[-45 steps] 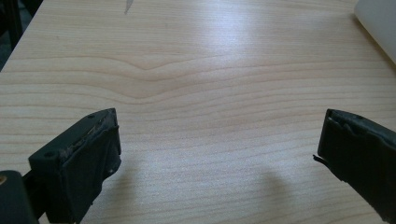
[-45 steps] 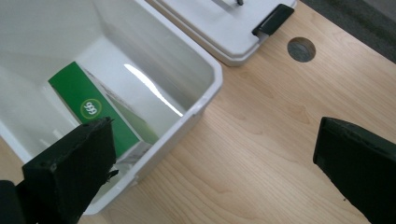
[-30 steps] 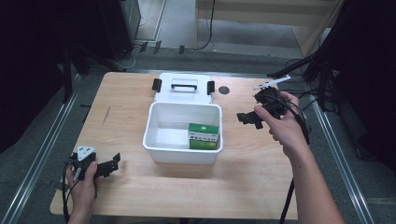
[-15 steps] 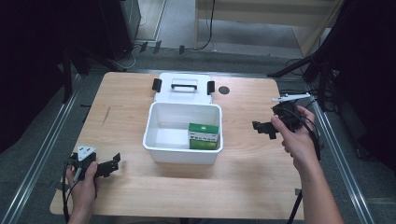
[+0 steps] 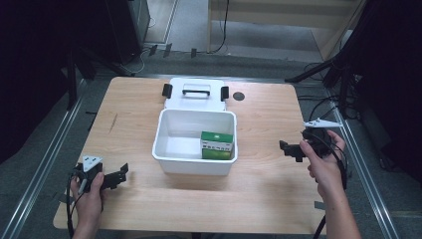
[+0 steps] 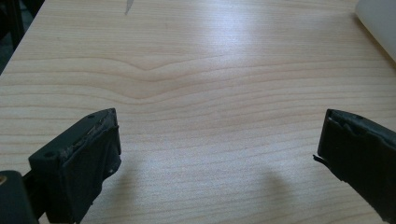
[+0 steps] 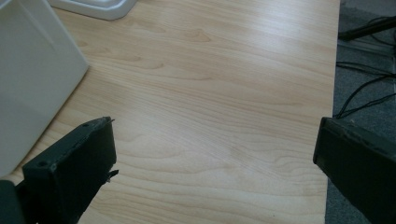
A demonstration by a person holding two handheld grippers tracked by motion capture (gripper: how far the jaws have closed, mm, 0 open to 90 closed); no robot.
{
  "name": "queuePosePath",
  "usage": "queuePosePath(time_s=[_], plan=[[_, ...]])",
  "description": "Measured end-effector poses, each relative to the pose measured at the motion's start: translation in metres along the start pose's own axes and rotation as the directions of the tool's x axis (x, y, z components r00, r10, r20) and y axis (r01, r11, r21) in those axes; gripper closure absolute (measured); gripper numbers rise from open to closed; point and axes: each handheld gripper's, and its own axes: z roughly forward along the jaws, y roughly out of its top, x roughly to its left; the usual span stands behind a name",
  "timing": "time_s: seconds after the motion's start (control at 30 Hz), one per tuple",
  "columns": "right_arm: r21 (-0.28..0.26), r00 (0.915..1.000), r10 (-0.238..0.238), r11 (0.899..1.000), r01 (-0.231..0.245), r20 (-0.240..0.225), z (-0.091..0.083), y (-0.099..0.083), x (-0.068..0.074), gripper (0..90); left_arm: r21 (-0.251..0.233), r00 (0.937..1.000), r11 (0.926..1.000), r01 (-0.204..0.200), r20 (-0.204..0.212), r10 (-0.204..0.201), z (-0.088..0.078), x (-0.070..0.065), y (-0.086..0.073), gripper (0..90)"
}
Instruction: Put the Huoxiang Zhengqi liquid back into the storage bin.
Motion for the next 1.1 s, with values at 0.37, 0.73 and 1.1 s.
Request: queuePosePath(time_s=[0.37, 0.73, 1.1], plan=[[-0.056, 0.9986, 0.049, 0.997, -0.048, 0.019, -0.001, -0.046, -0.012, 0.0, -0.001, 1.0000, 1.0000, -0.001, -0.002, 0.001, 0.000, 0.000, 0.000, 0.0], [-0.121, 0.9945, 0.097, 0.988, -0.092, 0.038, -0.006, -0.094, -0.026, 0.0, -0.001, 1.0000, 1.0000, 0.000, -0.002, 0.000, 0.000, 0.000, 0.000, 0.0], [-0.169, 0.9863, 0.157, 0.975, -0.146, 0.053, -0.012, -0.131, -0.035, 0.0, -0.002, 1.0000, 1.0000, 0.002, -0.002, -0.002, 0.000, 0.000, 0.000, 0.0]])
